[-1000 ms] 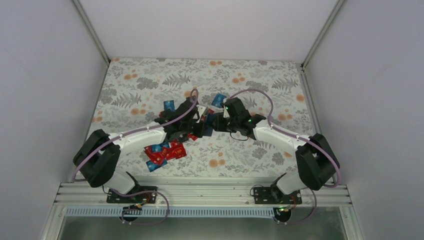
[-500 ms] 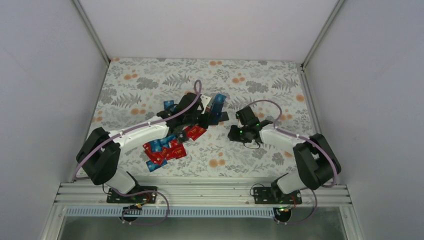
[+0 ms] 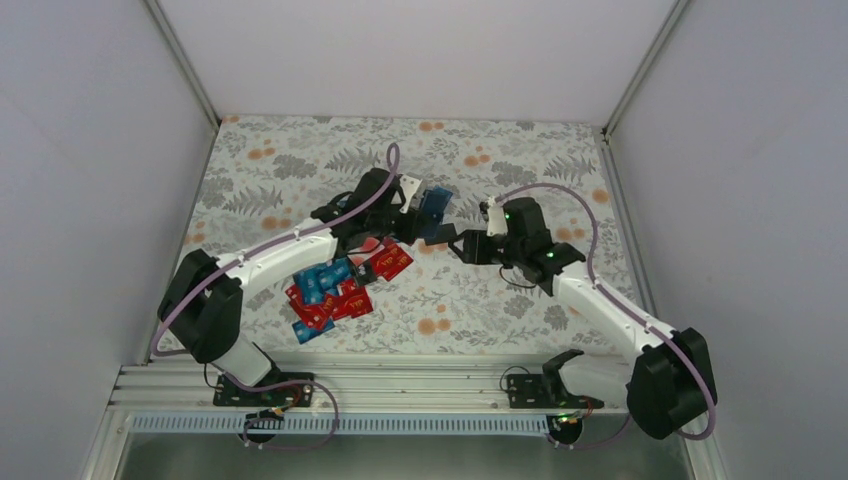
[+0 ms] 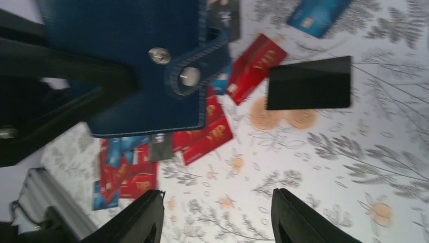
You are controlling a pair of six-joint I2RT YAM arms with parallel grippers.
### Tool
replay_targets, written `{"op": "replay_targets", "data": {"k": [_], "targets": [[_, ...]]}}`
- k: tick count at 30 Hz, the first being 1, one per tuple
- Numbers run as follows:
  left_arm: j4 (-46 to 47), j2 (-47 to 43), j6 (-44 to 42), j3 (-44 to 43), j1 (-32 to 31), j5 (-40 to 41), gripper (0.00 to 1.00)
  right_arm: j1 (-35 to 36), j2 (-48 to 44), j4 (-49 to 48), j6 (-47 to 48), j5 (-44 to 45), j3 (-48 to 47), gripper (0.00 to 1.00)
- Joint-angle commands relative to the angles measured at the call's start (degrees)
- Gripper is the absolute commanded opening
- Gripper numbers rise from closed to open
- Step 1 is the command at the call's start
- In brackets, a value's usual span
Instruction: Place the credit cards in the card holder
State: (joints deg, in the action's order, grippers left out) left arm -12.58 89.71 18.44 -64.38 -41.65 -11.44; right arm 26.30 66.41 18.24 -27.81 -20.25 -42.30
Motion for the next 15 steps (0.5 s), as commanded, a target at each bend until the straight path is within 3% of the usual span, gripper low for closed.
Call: {"op": "replay_targets", "data": {"k": [1,8,15], "targets": [[-0.8,-0.65,0.36,-1.66,0.99,-4.67,0.02,-0.38,-0.64,-4.56,2.2,-9.34,-2.73,0.58],[1.21,-2.43,2.48,0.76,1.06,-6.74,0.02,-0.38,3.19,-4.7,2.76,-11.85,-6.87,0.66],[3.37,-5.01,3.94,4.57,0.99,-9.21,0.02,-0.29,7.86,-2.17,2.01,-7.41,-7.25,0.59]]}}
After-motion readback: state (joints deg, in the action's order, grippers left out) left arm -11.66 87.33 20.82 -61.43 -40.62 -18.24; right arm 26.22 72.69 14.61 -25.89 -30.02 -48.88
